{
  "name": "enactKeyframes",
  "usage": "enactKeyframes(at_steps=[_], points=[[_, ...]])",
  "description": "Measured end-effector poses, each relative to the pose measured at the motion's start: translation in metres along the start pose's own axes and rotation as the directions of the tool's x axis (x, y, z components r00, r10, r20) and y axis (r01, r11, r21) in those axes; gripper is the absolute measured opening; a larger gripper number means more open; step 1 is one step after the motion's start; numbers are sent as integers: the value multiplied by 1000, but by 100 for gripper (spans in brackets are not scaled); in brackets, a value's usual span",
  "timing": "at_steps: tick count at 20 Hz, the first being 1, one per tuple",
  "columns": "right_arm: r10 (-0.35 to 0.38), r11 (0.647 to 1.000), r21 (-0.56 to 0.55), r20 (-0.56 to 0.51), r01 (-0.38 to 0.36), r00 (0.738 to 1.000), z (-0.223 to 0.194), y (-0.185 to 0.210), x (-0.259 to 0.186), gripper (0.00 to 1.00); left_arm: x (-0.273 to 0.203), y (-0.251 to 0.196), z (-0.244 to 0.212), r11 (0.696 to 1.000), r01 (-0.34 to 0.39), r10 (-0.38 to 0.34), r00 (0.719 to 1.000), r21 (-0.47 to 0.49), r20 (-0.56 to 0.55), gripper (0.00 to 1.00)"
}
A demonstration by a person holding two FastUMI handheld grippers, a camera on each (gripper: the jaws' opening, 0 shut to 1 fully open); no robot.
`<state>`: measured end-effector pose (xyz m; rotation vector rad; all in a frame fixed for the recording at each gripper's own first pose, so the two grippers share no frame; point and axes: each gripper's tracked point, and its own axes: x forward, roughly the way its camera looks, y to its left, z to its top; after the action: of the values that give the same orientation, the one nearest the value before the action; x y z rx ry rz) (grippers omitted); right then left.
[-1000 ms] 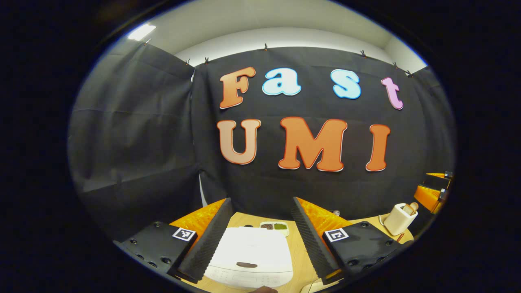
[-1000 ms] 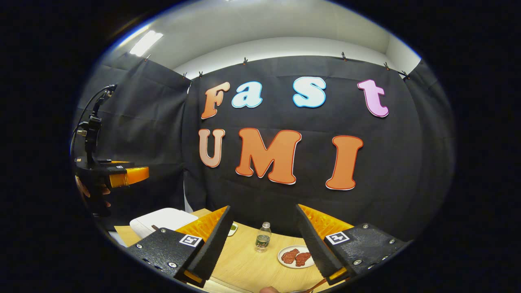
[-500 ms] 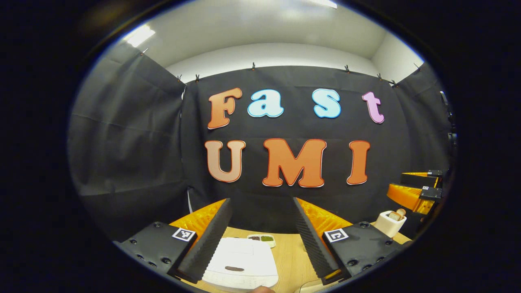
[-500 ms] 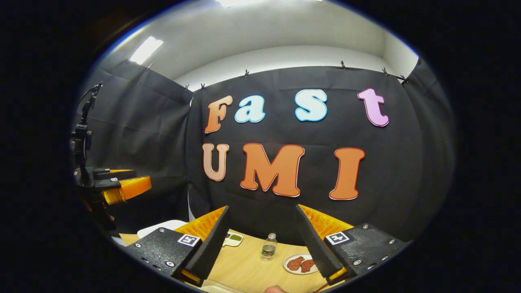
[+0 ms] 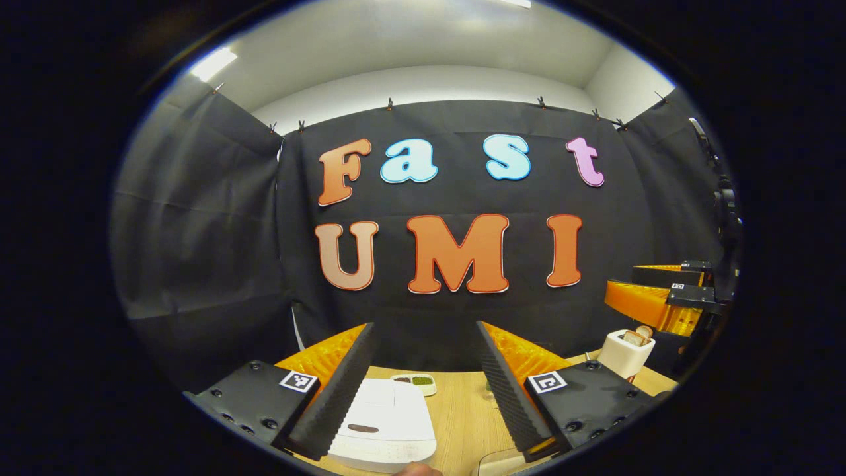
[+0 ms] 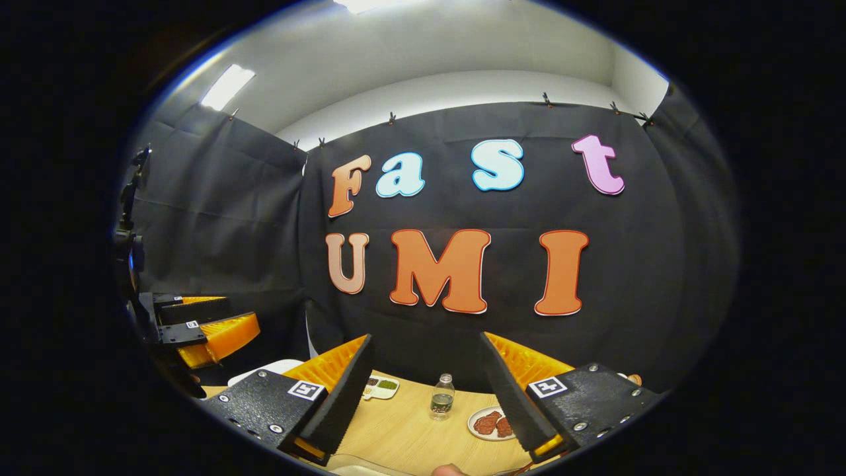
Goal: Close the left gripper, press the button to open the rice cooker; take a wooden spoon from the chopstick holder with the right hand, scoop a spoonful of rice and pour it into the rice cooker, then put the wooden spoon back into the chopstick holder.
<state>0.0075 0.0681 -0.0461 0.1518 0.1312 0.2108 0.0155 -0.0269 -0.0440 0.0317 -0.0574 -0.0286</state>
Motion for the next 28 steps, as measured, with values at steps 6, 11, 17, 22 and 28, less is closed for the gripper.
enactKeyframes(at_steps=[6, 11, 17, 22, 28], points=[[-12, 1000, 5, -7, 12, 1000, -2, -1, 1, 97, 0, -3, 4, 1000, 17, -17, 1000, -6, 13, 100], [-6, 1000, 1, 3, 6, 1000, -1, 3, 0, 97, -1, -2, 4, 1000, 15, -14, 1000, -2, 16, 100], [2, 1000, 3, 3, -2, 1000, -2, 7, 3, 96, -3, 1, 7, 1000, 13, -13, 1000, 6, 23, 100], [6, 1000, 1, 8, -6, 1000, 1, 9, 4, 97, 0, 4, 8, 1000, 13, -13, 1000, 7, 26, 100], [-5, 1000, 4, 4, 5, 1000, 0, 8, 4, 96, 2, -3, 3, 999, 44, -44, 999, 5, 10, 100]])
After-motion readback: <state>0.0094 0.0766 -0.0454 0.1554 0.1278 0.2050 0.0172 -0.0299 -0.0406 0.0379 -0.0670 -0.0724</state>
